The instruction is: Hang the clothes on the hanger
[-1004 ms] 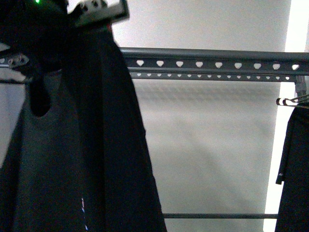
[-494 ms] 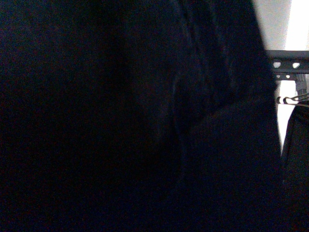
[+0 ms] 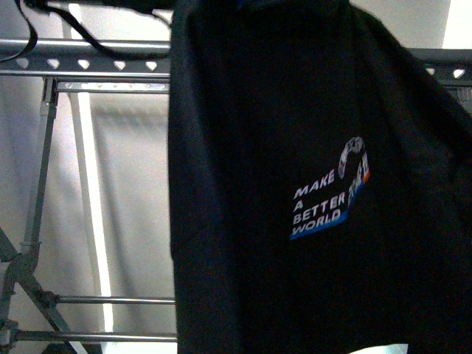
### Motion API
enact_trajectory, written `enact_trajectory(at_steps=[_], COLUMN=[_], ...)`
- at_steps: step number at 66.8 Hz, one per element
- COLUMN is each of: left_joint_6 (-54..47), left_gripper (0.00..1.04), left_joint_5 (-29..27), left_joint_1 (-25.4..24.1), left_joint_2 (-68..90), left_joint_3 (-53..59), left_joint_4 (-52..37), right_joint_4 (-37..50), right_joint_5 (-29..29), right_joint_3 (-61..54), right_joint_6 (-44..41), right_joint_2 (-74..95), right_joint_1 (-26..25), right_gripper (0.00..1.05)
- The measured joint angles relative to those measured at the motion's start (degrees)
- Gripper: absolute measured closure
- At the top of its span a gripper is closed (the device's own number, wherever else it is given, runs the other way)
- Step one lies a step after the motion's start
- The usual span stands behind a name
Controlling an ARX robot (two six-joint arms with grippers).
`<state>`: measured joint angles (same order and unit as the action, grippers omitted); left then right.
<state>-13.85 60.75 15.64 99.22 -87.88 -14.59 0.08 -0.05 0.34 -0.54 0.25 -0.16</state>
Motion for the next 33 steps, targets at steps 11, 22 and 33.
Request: enact_trajectory(at_steps=[11,22,33], left_joint_6=[-11.0,-23.5,-31.2], left_gripper=[0.5,0.5,0.5], left_joint_5=[6.4,9.8,15.1], left_joint_1=[-1.0,-0.6,-2.9], left_joint_2=[0.1,-4.2,-6.0], left_joint_3=[-0.8,2.0,1.6], left_joint_4=[14.0,21.6,25.8], right_joint_4=[0.0,0.0,0.0], right_joint_5=[0.0,0.0,0.0], right_joint_3=[0.0,0.0,0.0], right_joint_6=[0.0,0.0,0.0], right_joint_2=[0.0,0.0,0.0], right_joint_1=[0.0,0.0,0.0], right_gripper=[0.07,0.07,0.07])
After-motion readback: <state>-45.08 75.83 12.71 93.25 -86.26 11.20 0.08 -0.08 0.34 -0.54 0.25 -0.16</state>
